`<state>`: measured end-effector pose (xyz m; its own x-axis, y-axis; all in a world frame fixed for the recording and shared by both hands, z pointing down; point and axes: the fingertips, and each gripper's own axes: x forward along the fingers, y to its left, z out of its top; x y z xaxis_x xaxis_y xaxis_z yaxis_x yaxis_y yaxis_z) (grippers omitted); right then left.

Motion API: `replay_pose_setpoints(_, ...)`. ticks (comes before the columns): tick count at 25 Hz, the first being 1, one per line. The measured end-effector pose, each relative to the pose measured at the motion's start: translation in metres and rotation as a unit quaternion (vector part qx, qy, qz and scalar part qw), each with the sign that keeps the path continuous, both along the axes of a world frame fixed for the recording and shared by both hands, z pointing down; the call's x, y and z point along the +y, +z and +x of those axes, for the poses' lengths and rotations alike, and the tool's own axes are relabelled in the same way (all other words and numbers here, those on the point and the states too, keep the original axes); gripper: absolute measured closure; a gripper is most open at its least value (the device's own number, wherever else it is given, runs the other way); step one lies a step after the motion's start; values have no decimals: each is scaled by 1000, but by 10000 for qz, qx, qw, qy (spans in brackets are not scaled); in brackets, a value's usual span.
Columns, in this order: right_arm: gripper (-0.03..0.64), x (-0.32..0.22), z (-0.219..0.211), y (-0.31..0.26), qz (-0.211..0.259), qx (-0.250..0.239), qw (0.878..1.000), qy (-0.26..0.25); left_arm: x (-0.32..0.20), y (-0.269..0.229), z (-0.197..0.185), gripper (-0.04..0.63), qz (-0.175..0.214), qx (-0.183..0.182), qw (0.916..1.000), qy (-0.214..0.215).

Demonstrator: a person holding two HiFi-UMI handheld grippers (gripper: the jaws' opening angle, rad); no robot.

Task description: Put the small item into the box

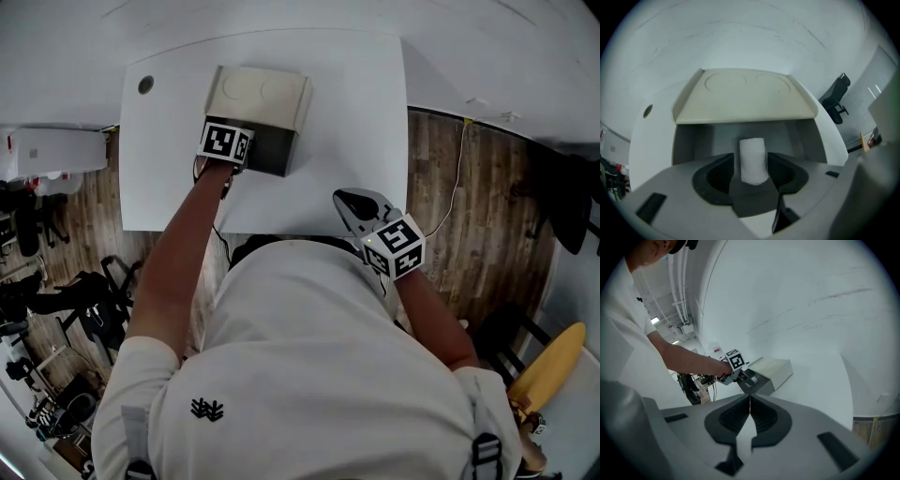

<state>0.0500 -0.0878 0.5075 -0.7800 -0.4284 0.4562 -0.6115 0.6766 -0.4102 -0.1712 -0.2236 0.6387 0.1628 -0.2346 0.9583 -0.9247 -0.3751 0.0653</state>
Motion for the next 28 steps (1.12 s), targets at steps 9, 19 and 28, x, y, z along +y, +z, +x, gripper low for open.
replay_pose_setpoints(9, 609, 1, -5, 1, -11, 20, 10000, -12, 2, -14, 4, 354, 208, 313, 9993, 65)
replay_pose_setpoints(19, 609, 10, -25, -4, 87, 115, 9999, -95, 15, -57, 9, 356, 886, 1124, 9896, 153)
replay_pose_setpoints(28, 609, 22, -59, -19, 314, 262, 9992, 25, 62, -109, 10, 446, 1517, 2160, 9617, 734)
